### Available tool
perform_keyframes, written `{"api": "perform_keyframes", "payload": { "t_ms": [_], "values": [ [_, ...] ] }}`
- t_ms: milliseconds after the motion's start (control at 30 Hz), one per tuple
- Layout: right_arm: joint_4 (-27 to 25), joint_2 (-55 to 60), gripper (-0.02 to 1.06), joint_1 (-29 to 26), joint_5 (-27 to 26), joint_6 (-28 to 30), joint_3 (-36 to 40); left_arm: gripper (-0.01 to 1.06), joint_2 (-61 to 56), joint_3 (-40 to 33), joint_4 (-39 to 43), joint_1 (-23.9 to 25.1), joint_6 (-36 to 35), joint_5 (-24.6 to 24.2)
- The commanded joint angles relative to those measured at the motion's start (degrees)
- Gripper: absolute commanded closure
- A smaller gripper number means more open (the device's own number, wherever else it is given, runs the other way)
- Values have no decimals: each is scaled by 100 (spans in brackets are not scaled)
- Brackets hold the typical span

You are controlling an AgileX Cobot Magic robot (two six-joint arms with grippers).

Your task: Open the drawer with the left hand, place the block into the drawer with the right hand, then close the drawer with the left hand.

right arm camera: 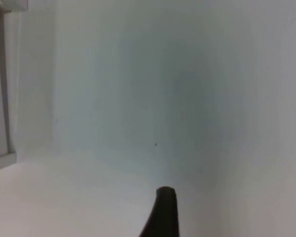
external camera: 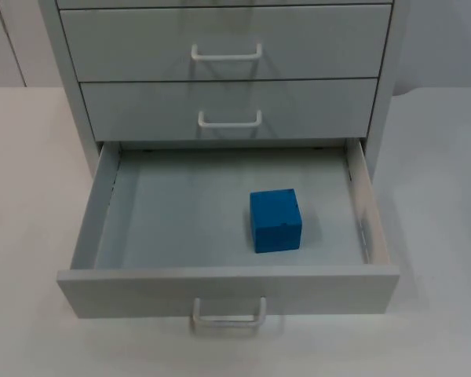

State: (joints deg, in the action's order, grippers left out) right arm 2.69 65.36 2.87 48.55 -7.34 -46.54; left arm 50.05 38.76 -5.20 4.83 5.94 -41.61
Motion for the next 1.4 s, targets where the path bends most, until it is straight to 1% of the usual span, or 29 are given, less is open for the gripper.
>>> {"api": "perform_keyframes", "payload": {
  "t_ms": [0,267,500,567,600,633,667,700,767,800,833,900,933,967,1000,1033,1133,1167,1233,1267,1300,1333,1367],
  "values": [
    [-182,-42,35,-177,-207,245,103,0,-35,-25,-33,15,-19,-5],
    [67,-42,35,-176,-219,287,113,0,-35,-25,-127,15,58,-5],
    [43,-42,35,-163,-219,287,113,0,-35,-25,-215,15,137,-5],
    [15,-42,35,-163,-219,287,103,8,-24,-25,-264,15,137,17],
    [7,-42,35,-163,-219,287,103,15,-24,-25,-338,15,162,30],
    [-6,-42,35,-163,-219,287,103,24,-24,-25,-388,15,194,52],
    [-6,-42,35,-163,-219,287,103,24,-24,-25,-388,15,194,52],
    [-6,-42,35,-163,-219,287,103,35,-24,-25,-444,15,207,63],
    [-6,-42,35,-163,-219,287,103,58,-24,-25,-685,15,488,116],
    [-6,-42,35,-163,-219,287,103,73,-24,-25,-872,15,689,144],
    [-6,-42,35,-163,-219,287,103,73,-24,-25,-872,15,689,144],
    [-6,-42,35,-163,-219,287,103,101,-24,-25,-1335,15,1360,144],
    [-6,-42,35,-163,-219,287,103,105,-12,-25,-1628,15,1695,144],
    [-31,-42,35,-163,-219,287,103,105,31,-25,-2049,15,2049,134],
    [-31,-42,35,-163,-219,287,103,105,31,-25,-2049,15,2049,134],
    [-43,-42,35,-163,-219,287,103,105,83,-25,-2343,15,2305,120],
    [-43,-42,35,-163,-219,287,103,105,259,-25,-3125,15,3246,-154],
    [-43,-42,35,-163,-219,287,103,105,259,-25,-3125,15,3246,-154],
    [-43,-42,35,-163,-219,287,103,105,363,-25,-3484,-114,3529,-304],
    [-42,-42,35,-163,-232,287,103,105,377,-14,-3471,-271,3543,-289],
    [-42,-42,35,-163,-273,287,103,105,387,-14,-3412,-547,3543,-153],
    [-42,-42,35,-163,-273,287,103,105,387,-14,-3412,-547,3543,-153],
    [-42,-42,35,-163,-273,287,103,105,387,-14,-3345,-793,3543,-18]
  ]
}}
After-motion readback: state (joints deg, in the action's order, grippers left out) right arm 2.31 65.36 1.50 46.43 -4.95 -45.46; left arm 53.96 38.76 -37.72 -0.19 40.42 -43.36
